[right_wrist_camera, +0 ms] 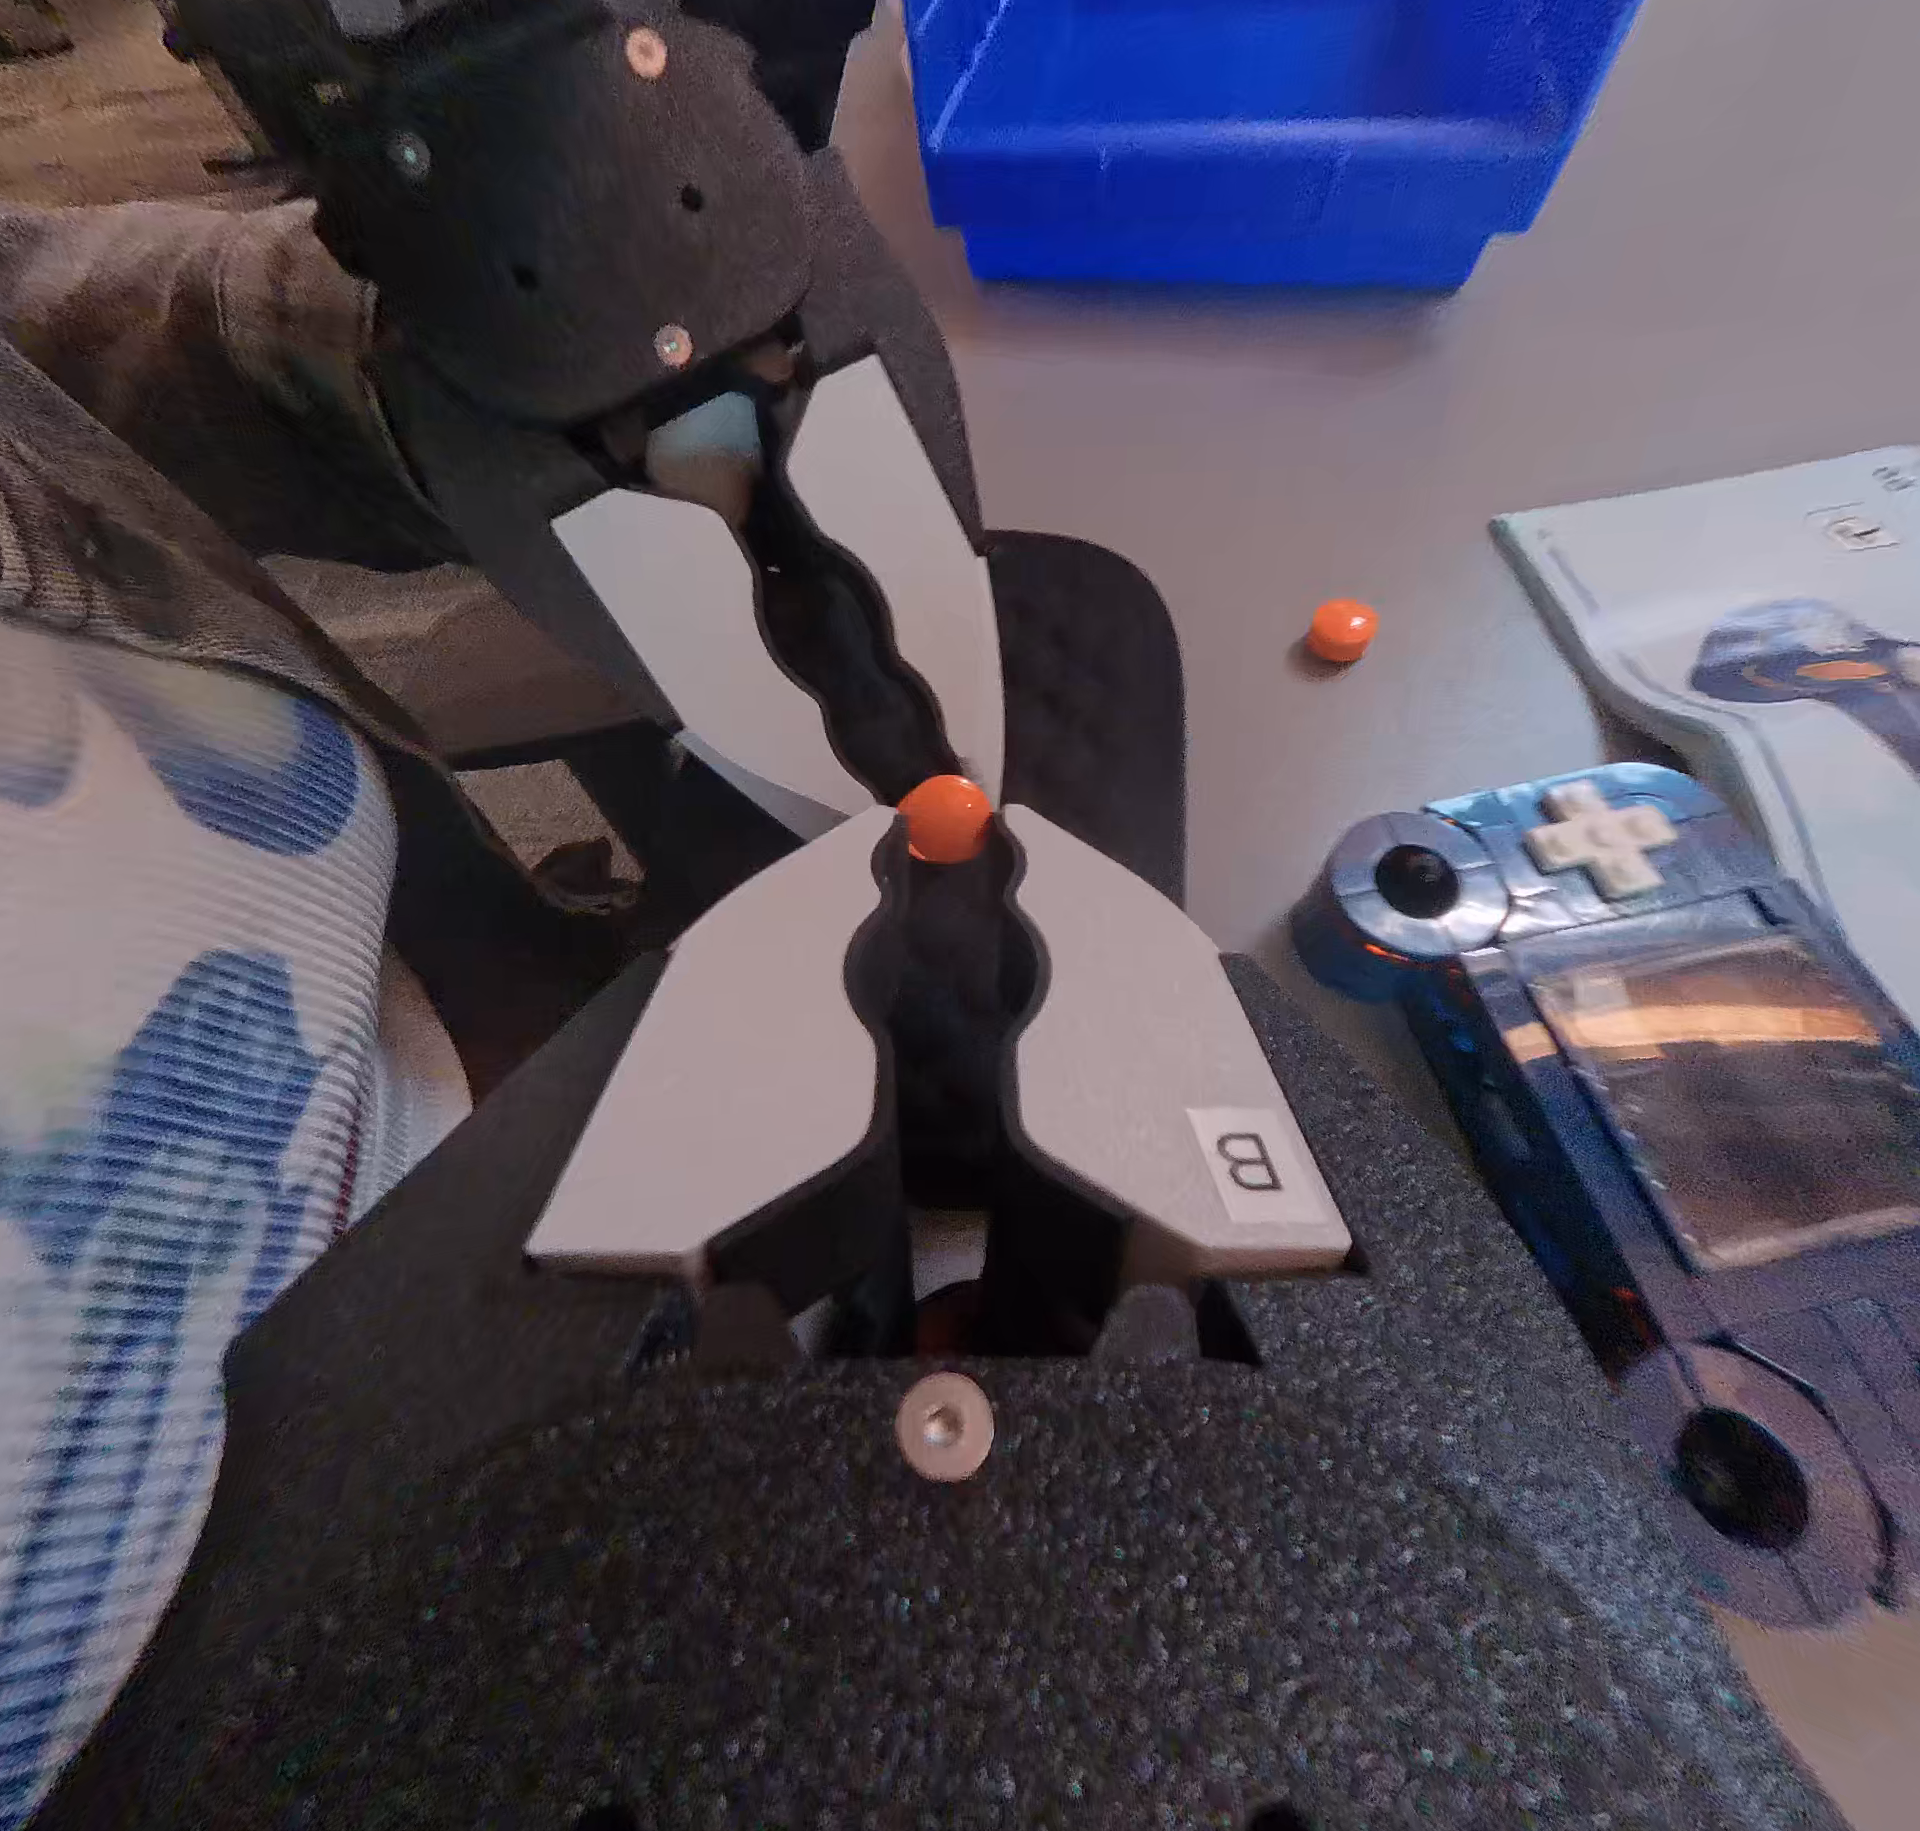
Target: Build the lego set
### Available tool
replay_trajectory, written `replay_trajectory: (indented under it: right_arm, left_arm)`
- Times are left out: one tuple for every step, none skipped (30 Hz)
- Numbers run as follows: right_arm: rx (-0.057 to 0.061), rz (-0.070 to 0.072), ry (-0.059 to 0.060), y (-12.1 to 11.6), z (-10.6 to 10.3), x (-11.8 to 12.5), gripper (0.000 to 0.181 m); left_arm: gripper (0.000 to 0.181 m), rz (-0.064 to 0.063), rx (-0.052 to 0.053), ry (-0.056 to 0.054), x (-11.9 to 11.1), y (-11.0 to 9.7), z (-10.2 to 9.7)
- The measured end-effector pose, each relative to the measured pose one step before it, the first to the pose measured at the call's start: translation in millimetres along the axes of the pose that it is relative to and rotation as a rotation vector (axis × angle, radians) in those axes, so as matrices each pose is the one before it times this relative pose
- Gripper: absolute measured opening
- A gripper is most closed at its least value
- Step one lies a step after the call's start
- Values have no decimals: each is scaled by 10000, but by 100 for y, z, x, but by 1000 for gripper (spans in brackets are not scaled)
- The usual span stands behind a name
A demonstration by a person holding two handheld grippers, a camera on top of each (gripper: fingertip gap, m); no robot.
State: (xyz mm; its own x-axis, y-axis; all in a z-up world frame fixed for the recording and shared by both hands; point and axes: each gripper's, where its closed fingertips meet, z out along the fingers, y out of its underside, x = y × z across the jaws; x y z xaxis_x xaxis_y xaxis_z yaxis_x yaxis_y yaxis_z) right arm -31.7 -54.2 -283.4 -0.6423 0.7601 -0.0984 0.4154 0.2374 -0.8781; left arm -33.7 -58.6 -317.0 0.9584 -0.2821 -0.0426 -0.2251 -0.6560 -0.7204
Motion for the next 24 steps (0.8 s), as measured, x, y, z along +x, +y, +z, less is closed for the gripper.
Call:
replay_trajectory:
  right_arm:
    - [-236,87,-139,171,478,-328,14]
    - [-289,81,-131,233,400,-218,14]
    - [-273,7,-20,251,312,7,14]
    - [-260,-35,26,259,241,89,14]
    - [-150,-49,63,131,118,162,14]
    - [-73,-78,55,40,40,142,14]
    - [-153,-71,18,167,68,92,14]
    - [-151,-78,26,163,110,59,14]
    - [-41,-107,27,7,79,15,14]
    - [-32,-147,-3,-26,50,-26,14]
    - [-53,-103,-19,-16,34,-43,14]
    - [-84,-87,-35,12,40,-61,14]
    - [-96,-98,-22,35,72,-63,14]
    - [-55,-84,6,-45,18,-30,14]
    - [-12,-49,6,-128,-35,-7,14]
    - [-48,-42,-19,-120,-46,-39,14]
    - [-121,-70,28,-48,-37,8,14]
    - [-190,-111,7,8,-17,-80,14]
    - [-208,-96,11,21,-11,-161,14]
    - [-210,-48,44,47,25,-150,14]
    - [-217,-46,24,56,68,-183,14]
    - [-210,-56,50,45,91,-142,14]
    - [-258,-50,121,81,81,-19,14]
    - [-286,-64,150,94,24,76,14]
  left_arm:
    - [17,-154,85,213,148,-72,42]
    - [17,-118,67,186,86,15,100]
    - [17,-43,32,140,10,44,74]
    - [17,-41,28,167,59,-13,31]
    - [17,-22,-57,142,19,67,1]
    - [17,-8,22,136,66,-49,0]
    - [17,-18,34,91,21,-44,0]
    - [17,16,-4,89,24,14,25]
    - [17,0,6,120,49,21,22]
    - [18,-18,38,152,53,3,-19]
    - [20,-63,46,172,79,-31,-26]
    - [22,-98,33,183,92,-18,-26]
    - [26,-24,27,186,157,-10,-45]
    - [29,22,49,74,39,-28,-90]
    - [35,32,32,37,22,-13,-118]
    - [40,-2,65,4,2,-43,-188]
    - [46,-2,66,-78,-98,-12,-242]
    - [51,-6,-5,-192,-259,146,-315]
    - [53,-5,-61,-184,-269,286,-343]
    - [53,-6,0,-80,-112,267,-374]
    - [51,-48,92,-50,-37,173,-382]
    - [47,-76,120,-17,40,165,-339]
    - [39,-90,129,-16,71,148,-254]
    - [32,-110,153,-62,1,65,-138]
